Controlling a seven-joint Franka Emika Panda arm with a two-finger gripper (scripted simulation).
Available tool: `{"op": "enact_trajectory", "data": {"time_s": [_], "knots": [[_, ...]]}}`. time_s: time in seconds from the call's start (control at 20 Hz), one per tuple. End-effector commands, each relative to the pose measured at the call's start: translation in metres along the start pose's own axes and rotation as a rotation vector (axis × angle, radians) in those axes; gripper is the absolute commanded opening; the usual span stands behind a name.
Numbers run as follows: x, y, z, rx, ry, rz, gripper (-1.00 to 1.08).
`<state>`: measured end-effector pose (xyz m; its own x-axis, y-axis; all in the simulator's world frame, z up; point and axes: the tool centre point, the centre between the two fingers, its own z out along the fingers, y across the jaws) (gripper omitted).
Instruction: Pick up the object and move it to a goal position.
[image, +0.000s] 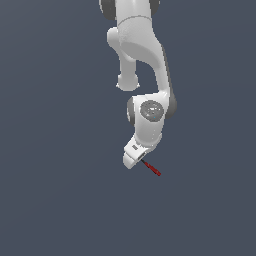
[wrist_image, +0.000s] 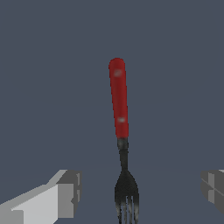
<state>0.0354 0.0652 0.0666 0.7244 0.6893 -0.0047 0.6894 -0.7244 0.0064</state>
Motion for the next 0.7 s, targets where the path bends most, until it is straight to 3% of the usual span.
{"op": "enact_trajectory", "data": {"time_s": [0.0, 0.65], "knots": [[0.004, -0.004, 0.005, 0.003, 0.003, -0.038, 1.00], [0.007, -0.008, 0.022, 0.006, 0.004, -0.067, 1.00]]}}
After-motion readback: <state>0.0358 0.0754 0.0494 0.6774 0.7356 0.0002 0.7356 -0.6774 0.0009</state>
